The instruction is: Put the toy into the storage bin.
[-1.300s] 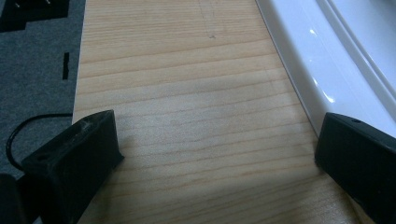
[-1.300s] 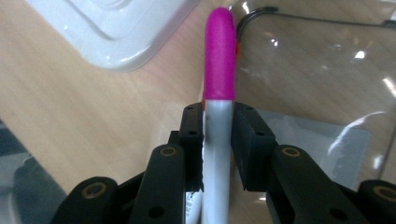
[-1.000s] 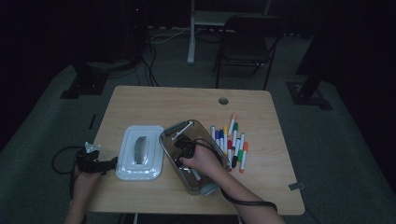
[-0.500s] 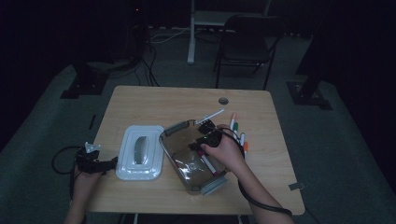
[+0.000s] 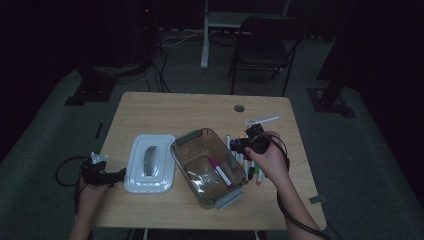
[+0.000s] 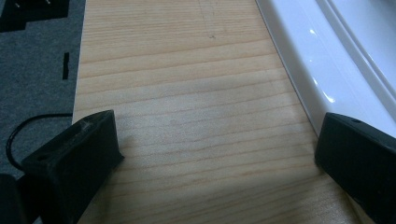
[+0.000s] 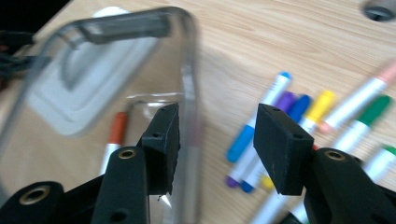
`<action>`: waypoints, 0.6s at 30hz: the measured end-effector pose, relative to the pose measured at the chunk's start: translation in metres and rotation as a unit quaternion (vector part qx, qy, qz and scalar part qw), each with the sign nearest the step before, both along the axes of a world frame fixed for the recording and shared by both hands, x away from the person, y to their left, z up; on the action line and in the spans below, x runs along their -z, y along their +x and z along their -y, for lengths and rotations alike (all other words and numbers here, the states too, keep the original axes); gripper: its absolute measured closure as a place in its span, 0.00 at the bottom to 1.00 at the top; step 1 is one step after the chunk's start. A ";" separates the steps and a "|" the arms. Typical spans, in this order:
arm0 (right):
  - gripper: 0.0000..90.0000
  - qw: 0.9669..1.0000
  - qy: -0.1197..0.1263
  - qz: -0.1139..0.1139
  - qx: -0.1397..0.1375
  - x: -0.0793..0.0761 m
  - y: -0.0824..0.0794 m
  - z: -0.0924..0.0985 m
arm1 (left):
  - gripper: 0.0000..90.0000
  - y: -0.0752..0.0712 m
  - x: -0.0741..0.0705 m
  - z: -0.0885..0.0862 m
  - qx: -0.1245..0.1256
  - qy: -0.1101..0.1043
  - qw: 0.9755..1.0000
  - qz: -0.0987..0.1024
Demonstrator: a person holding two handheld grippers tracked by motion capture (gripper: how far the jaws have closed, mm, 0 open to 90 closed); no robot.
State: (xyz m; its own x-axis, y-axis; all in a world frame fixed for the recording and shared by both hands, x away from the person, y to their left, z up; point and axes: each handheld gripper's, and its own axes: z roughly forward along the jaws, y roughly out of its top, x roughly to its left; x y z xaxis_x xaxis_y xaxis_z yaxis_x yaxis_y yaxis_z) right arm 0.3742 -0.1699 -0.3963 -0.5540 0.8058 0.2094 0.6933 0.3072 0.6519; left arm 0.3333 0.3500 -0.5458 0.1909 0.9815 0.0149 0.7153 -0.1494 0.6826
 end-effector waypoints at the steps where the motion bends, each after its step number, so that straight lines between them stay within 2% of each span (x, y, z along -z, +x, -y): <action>1: 0.56 1.000 -0.003 -0.001 0.008 0.003 0.000 0.004 | 0.00 0.000 0.000 0.000 0.000 0.000 1.000 0.000; 6: 0.56 0.999 -0.010 -0.010 0.038 0.020 0.002 0.022 | 0.00 0.000 0.000 0.000 -0.001 -0.001 1.000 0.000; 11: 0.55 0.997 -0.006 -0.021 0.069 0.038 0.004 0.038 | 0.00 0.000 0.000 0.000 0.000 -0.001 1.000 0.000; 18: 0.56 0.992 -0.021 -0.036 0.117 0.062 0.005 0.061 | 0.00 0.000 0.000 0.000 0.000 -0.001 1.000 0.000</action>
State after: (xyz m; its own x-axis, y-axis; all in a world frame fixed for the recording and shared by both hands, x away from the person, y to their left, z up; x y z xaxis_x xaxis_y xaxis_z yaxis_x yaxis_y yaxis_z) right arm 0.3793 -0.2309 -0.4586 -0.3357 0.9195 0.2044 0.7927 0.1586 0.5886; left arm 0.3332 0.3499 -0.5458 0.1900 0.9817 0.0136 0.7158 -0.1480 0.6824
